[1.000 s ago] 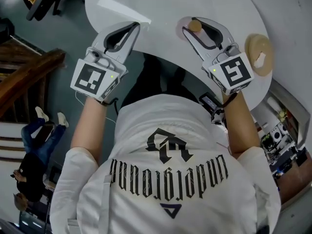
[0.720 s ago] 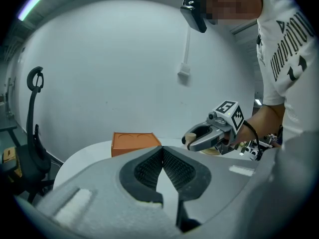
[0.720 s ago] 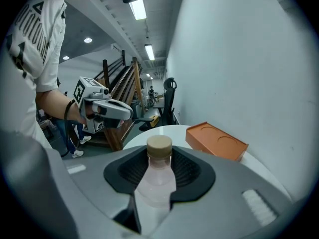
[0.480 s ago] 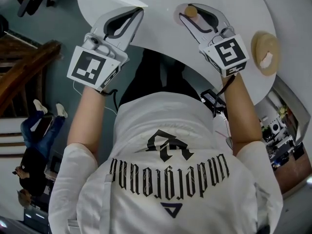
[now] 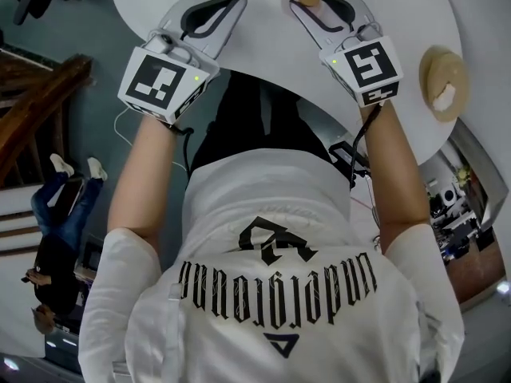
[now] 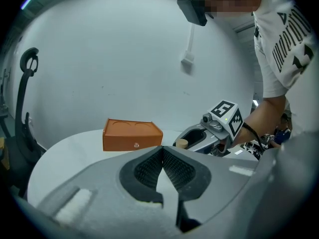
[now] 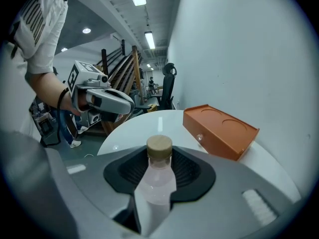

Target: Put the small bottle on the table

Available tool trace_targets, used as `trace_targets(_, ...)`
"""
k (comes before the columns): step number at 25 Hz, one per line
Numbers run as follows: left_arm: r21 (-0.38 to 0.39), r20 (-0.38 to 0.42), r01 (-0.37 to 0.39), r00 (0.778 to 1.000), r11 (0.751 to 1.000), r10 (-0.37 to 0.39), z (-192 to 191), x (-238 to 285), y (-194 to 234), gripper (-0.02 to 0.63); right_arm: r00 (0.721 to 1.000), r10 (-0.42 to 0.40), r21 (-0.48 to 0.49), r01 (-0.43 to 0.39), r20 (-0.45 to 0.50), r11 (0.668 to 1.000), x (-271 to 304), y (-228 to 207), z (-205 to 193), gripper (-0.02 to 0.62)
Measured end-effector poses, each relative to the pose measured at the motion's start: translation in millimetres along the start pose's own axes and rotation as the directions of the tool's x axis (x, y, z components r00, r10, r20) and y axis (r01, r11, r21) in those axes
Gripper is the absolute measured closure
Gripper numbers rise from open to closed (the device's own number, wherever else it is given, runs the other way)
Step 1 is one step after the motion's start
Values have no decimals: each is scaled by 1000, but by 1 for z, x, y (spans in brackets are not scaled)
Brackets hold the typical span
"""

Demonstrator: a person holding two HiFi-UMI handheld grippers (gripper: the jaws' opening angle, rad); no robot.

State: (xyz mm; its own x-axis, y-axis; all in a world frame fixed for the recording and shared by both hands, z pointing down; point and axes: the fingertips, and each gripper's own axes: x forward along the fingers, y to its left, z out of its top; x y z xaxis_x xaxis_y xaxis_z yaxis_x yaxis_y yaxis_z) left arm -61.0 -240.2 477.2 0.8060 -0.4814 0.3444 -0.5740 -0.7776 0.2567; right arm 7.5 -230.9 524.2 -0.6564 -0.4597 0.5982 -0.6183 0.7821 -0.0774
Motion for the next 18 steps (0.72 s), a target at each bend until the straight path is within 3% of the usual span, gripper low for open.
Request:
trace_targets(5, -10, -5, 3, 1000, 1000, -3, -10, 9, 1, 600, 1000, -11, -28, 10, -27, 1000, 6, -4, -12, 453)
trace_targets(10, 41, -10, -16, 1000, 999, 16, -16, 4, 5, 600, 999, -11, -50, 8, -46, 999, 14, -1, -15, 453)
trace_targets(18, 22, -15, -9, 1000, 1000, 9, -29, -2, -3, 600, 997, -28, -62, 24, -69, 998, 17, 3, -30, 453)
